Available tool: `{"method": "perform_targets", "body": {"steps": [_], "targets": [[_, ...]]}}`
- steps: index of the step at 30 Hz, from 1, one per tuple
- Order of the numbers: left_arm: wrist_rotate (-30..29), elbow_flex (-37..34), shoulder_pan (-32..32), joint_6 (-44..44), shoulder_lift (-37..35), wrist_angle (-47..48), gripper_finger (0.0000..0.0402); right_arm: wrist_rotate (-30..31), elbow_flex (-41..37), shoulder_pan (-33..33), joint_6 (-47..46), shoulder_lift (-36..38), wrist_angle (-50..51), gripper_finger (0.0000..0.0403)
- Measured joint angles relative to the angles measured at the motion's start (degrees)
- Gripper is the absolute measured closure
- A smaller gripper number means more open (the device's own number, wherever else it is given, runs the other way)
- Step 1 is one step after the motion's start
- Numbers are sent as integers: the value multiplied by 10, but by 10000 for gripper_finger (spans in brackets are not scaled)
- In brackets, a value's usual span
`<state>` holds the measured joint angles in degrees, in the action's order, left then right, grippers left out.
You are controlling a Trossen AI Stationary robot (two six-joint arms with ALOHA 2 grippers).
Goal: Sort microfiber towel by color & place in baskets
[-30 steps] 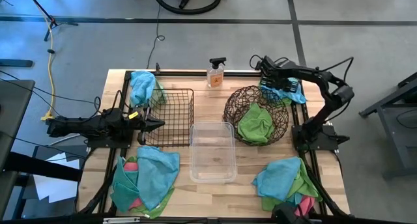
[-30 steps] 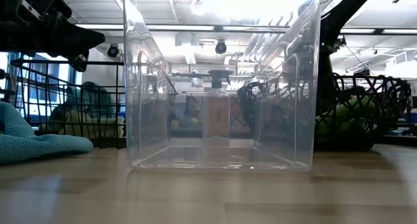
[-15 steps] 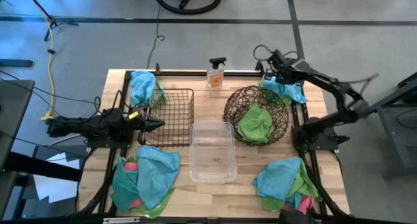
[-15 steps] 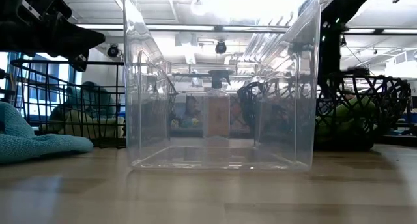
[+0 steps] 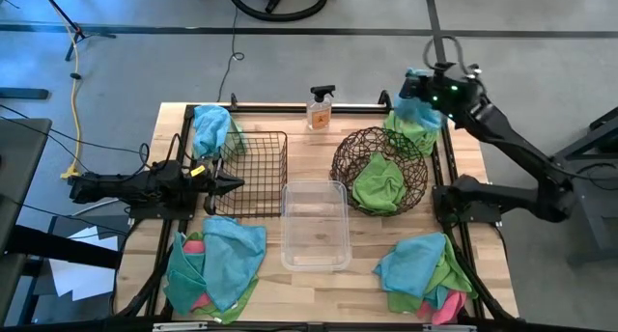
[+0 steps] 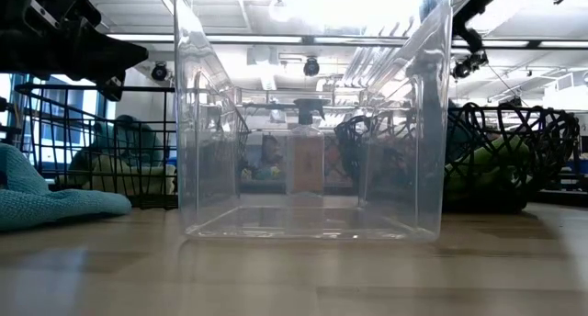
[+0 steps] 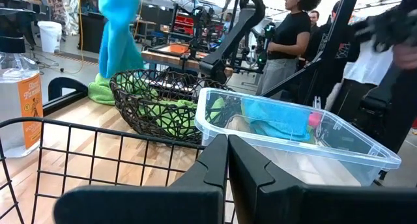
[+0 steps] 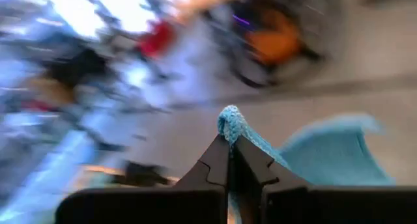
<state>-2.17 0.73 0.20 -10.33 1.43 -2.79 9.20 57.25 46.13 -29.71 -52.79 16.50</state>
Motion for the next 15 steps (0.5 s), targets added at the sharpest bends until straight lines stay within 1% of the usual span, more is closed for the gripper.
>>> {"method": "perform_targets", "body": {"steps": [3, 7, 13, 15], "targets": [[0, 0, 0, 0, 0, 0, 401, -64, 0, -25, 17, 17, -90, 402], [0, 0, 0, 0, 0, 0, 401, -142, 0, -65, 15, 22, -203, 402], [0, 0, 0, 0, 0, 0, 401, -212, 0, -145, 10, 19, -335, 403], [0, 0, 0, 0, 0, 0, 401, -236, 0, -177, -5, 15, -381, 403]]}}
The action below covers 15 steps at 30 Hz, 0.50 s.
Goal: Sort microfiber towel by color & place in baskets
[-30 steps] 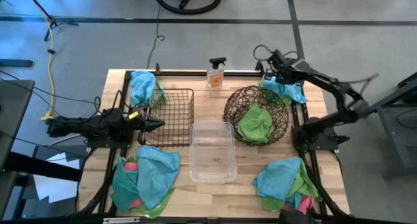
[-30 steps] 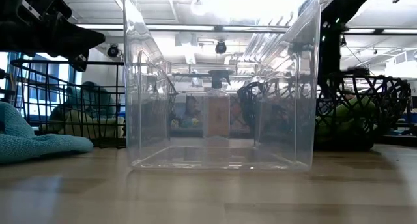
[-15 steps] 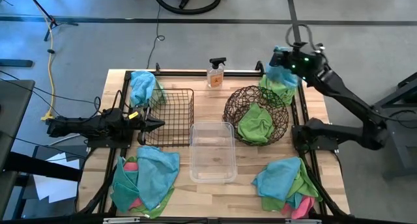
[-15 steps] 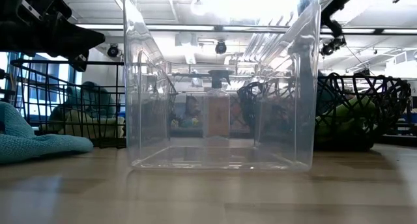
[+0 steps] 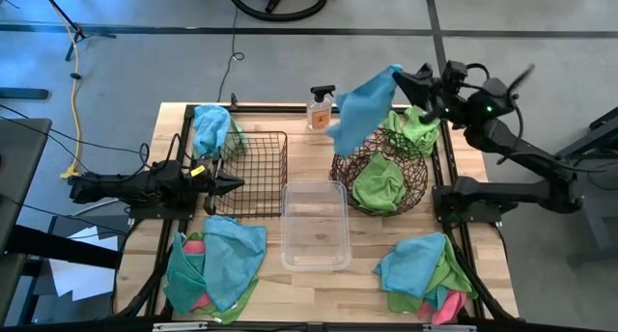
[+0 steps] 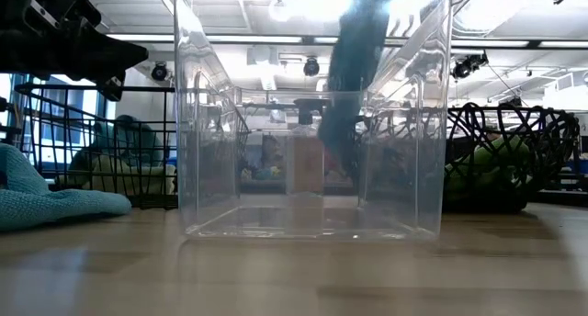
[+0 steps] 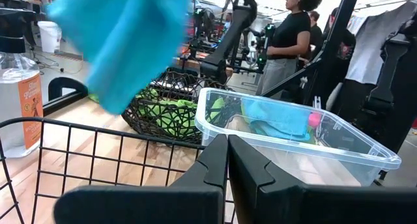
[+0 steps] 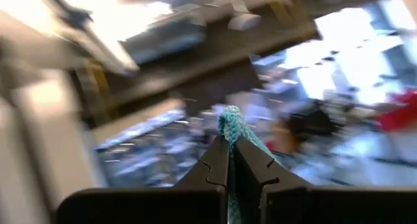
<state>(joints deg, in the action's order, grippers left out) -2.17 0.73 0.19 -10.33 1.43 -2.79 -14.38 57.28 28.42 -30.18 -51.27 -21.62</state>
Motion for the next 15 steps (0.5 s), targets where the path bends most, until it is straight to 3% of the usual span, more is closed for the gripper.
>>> {"method": "perform_targets", "body": {"steps": [5, 11, 15], "targets": [[0, 0, 0, 0, 0, 0, 401, -27, 5, -87, -8, -22, -104, 403], [0, 0, 0, 0, 0, 0, 401, -26, 90, -181, 15, -89, -100, 403], [0, 0, 0, 0, 0, 0, 401, -26, 170, -234, 39, -151, -46, 403]]}}
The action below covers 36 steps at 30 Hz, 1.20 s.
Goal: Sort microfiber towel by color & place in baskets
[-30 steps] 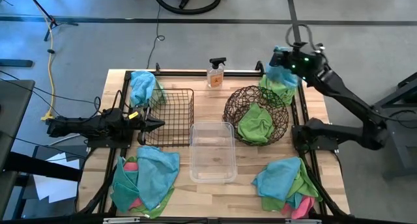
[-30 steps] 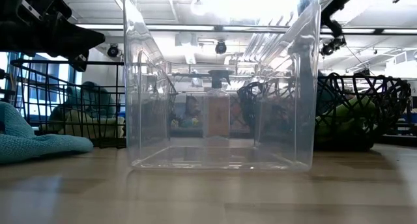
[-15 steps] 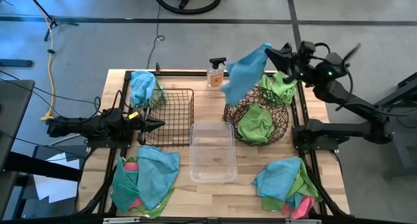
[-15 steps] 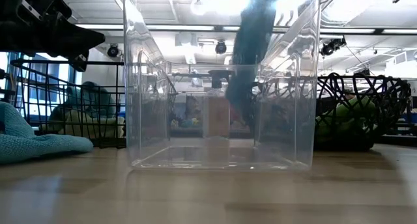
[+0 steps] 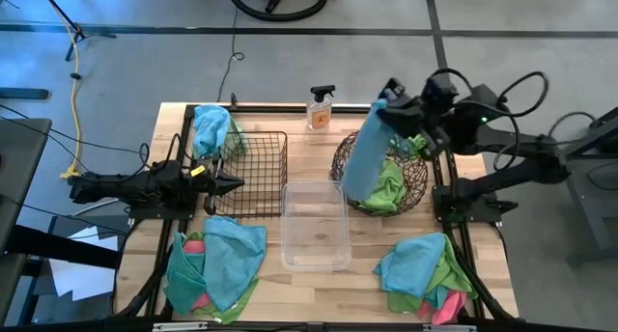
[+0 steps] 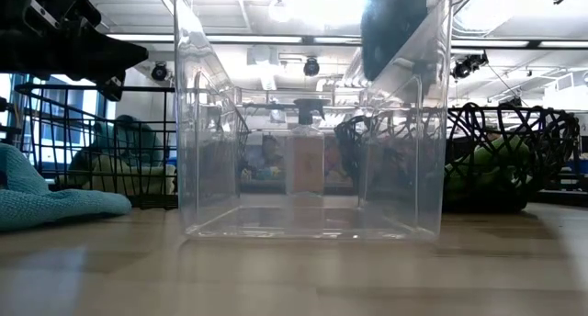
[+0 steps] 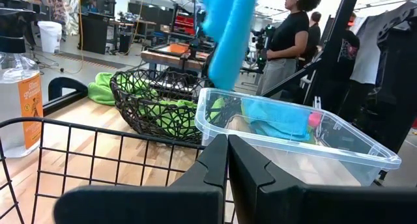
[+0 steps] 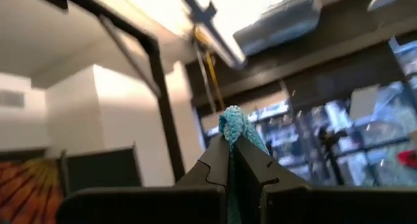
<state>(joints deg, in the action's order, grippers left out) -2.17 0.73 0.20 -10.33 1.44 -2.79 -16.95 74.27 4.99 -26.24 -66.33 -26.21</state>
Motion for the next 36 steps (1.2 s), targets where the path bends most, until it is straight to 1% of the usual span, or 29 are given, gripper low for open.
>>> {"method": "perform_targets", "body": {"steps": [3, 9, 11, 14, 17, 18, 20, 22, 27, 29, 36], "targets": [[0, 0, 0, 0, 0, 0, 401, 7, 65, -34, 27, -43, 54, 403], [0, 0, 0, 0, 0, 0, 401, 63, 191, -98, 71, -123, 185, 403], [0, 0, 0, 0, 0, 0, 401, 90, 228, -117, 84, -144, 244, 403], [0, 0, 0, 0, 0, 0, 401, 152, 273, -144, 85, -171, 344, 403], [0, 0, 0, 0, 0, 0, 401, 214, 298, -169, 83, -190, 416, 403], [0, 0, 0, 0, 0, 0, 401, 227, 302, -175, 83, -193, 429, 403], [0, 0, 0, 0, 0, 0, 401, 233, 304, -183, 76, -196, 442, 403], [0, 0, 0, 0, 0, 0, 401, 234, 293, -189, 56, -197, 451, 403], [0, 0, 0, 0, 0, 0, 401, 234, 261, -202, 2, -200, 535, 403], [0, 0, 0, 0, 0, 0, 401, 234, 244, -206, -20, -200, 551, 403], [0, 0, 0, 0, 0, 0, 401, 176, 176, -217, -35, -200, 565, 403]]}}
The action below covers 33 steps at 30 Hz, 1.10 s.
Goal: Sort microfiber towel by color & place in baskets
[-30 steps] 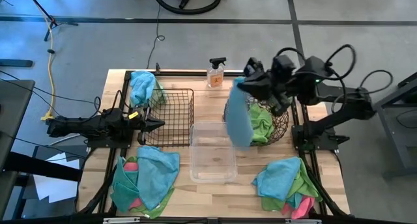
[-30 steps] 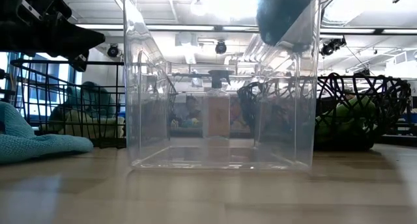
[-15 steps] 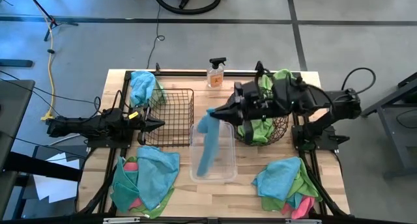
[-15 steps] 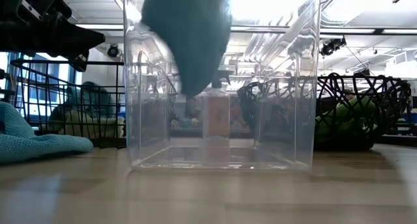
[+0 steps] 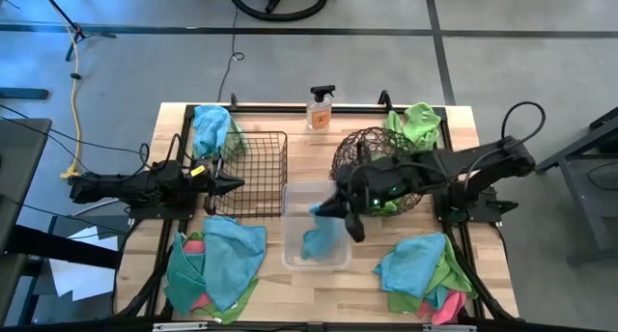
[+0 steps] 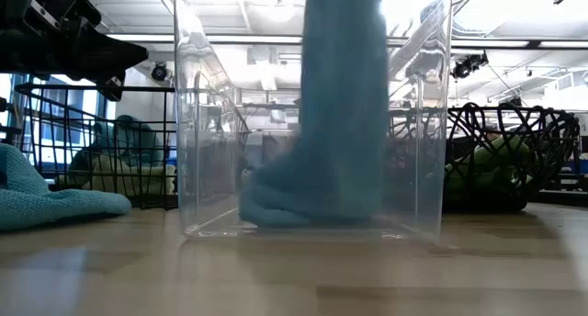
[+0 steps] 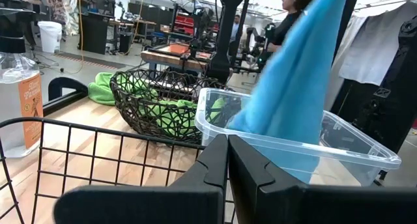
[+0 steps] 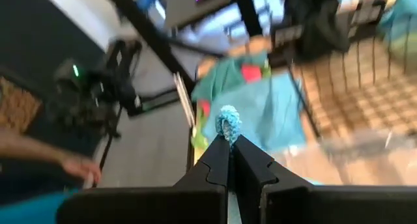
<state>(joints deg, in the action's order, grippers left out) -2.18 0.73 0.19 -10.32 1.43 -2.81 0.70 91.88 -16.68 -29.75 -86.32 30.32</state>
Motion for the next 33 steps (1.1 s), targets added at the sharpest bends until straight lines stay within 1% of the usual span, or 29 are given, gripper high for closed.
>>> {"method": "perform_targets", "body": {"steps": [4, 8, 13, 20, 23, 25, 27, 29, 33], "targets": [[0, 0, 0, 0, 0, 0, 401, -9, -34, 0, 11, 0, 4, 403], [0, 0, 0, 0, 0, 0, 401, -8, -52, 0, 59, 1, 7, 403], [0, 0, 0, 0, 0, 0, 401, -6, -74, 14, 94, -7, 33, 403], [0, 0, 0, 0, 0, 1, 401, -14, -73, 26, 166, -67, 43, 402], [0, 0, 0, 0, 0, 0, 401, -7, -63, 25, 190, -103, 67, 392], [0, 0, 0, 0, 0, 0, 401, -4, -46, 28, 207, -125, 89, 371], [0, 0, 0, 0, 0, 0, 401, -3, -27, 30, 214, -146, 121, 338], [0, 0, 0, 0, 0, 0, 401, -3, -7, 32, 222, -166, 149, 298], [0, 0, 0, 0, 0, 0, 401, -3, 22, 31, 245, -191, 190, 202]]}}
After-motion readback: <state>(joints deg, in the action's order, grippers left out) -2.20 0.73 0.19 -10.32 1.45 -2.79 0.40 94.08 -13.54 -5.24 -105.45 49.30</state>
